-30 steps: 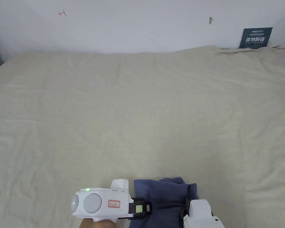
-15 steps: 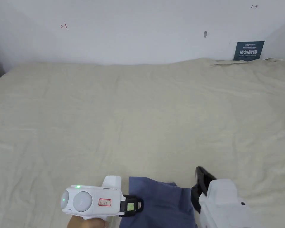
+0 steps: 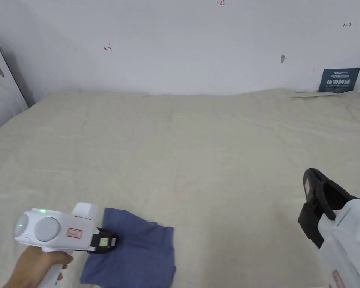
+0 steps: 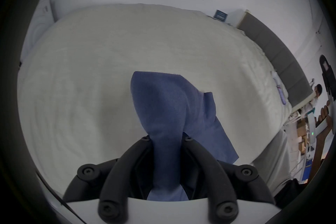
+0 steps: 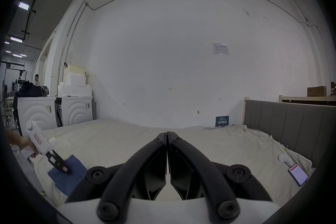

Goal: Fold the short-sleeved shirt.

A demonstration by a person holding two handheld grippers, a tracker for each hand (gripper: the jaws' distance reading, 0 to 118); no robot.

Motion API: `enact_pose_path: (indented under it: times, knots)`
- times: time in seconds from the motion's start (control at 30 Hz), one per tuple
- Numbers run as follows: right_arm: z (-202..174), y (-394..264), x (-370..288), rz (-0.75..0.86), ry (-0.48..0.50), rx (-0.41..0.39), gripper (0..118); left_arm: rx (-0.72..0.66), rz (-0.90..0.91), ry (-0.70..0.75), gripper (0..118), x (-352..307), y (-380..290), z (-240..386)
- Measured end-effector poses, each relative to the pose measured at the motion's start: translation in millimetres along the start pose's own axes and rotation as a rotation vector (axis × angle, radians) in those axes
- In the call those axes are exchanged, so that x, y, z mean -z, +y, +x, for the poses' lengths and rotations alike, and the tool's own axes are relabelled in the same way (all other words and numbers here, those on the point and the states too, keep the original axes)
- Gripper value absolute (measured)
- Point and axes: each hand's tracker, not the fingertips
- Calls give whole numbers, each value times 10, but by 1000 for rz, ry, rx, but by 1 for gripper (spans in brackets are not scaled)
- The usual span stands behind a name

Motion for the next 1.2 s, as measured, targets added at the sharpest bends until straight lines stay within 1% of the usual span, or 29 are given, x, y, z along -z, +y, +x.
enact_pose_path:
  times: [0.17,0.37,0.53,0.6,0.63,0.67,0.7,0.73,0.77,0.83,0.87,0.9,0.93,0.97,1.13,1.2]
  knots:
    - [-19,-83,119,-19,-17,-14,0,-24,-19,117,19,-246,99,-712]
    - [-38,-176,223,-47,-41,-20,0,-50,-75,243,19,-398,162,-1381]
    - [-13,-244,269,-70,-66,-35,0,-41,-133,304,19,-310,215,-1686]
    - [-16,-248,265,-75,-76,-37,0,-20,-152,331,19,-231,201,-1721]
    - [-8,-255,270,-79,-82,-36,0,-35,-156,341,20,-184,189,-1746]
    - [2,-261,276,-82,-85,-34,0,-35,-154,346,23,-135,161,-1759]
    - [6,-263,278,-84,-87,-33,0,-34,-156,367,30,-92,136,-1756]
    - [14,-266,285,-89,-88,-34,0,-40,-158,405,41,-49,113,-1769]
    - [20,-269,287,-91,-90,-38,0,-63,-170,431,55,-6,93,-1778]
    - [27,-260,286,-93,-88,-35,0,-75,-166,502,80,36,46,-1785]
    - [28,-260,285,-93,-88,-34,0,-62,-148,540,97,37,25,-1767]
    - [31,-258,285,-94,-89,-34,0,-63,-129,561,107,28,1,-1756]
    - [38,-256,283,-94,-87,-32,0,-67,-105,578,113,24,-17,-1750]
    - [36,-242,275,-91,-87,-28,0,-81,-84,591,115,8,-27,-1734]
    - [54,-193,250,-89,-84,-18,0,-107,14,604,115,-199,-73,-1485]
    - [58,-156,242,-89,-80,-16,0,-105,103,608,115,-338,-79,-1337]
